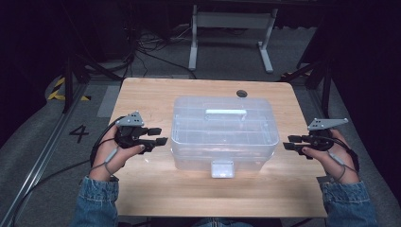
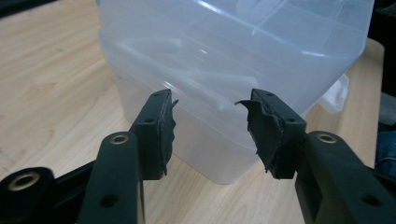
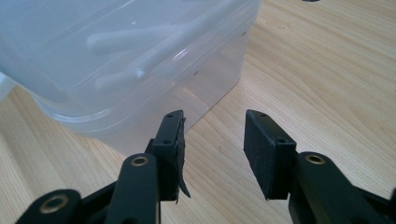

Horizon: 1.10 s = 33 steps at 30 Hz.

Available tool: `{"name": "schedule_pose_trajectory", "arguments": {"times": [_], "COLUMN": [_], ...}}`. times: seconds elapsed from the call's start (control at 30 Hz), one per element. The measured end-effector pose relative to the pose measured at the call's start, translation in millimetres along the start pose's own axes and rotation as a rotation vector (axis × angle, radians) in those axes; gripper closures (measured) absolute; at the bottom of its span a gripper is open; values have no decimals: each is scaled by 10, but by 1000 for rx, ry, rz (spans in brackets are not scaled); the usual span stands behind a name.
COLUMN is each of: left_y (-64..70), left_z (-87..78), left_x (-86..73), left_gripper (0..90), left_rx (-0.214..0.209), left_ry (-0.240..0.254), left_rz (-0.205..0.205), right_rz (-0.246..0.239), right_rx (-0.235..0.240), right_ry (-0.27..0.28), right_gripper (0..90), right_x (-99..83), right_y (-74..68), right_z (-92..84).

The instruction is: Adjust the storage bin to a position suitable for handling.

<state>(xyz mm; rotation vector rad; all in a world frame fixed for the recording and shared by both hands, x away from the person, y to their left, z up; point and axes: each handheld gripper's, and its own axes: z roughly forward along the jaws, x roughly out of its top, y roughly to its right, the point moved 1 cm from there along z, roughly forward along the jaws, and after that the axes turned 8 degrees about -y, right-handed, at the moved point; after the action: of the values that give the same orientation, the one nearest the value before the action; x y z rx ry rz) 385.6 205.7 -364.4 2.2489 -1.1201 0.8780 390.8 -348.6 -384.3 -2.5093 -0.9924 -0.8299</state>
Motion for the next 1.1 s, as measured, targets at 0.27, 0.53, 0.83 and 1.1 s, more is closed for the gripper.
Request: {"name": "schedule_pose_trajectory", "arguments": {"times": [0.27,0.53,0.83,1.1], "left_y": [115,174,246,341], "left_z": [-195,-153,-87,126], "left_x": [158,403,719,996], "left_gripper": [477,465,460,460], "left_rx": [20,-35,-51,-82], "left_ry": [52,87,84,91], "left_rz": [35,83,121,171], "right_rz": [16,36,41,47], "right_rx": [0,2,-2,-5], "right_ry": [9,21,22,34], "right_gripper": [578,570,550,544], "right_x": [-36,-86,-148,-163], "right_y": [-15,-44,-61,-72], "right_z": [-30,-69,-100,-129]}}
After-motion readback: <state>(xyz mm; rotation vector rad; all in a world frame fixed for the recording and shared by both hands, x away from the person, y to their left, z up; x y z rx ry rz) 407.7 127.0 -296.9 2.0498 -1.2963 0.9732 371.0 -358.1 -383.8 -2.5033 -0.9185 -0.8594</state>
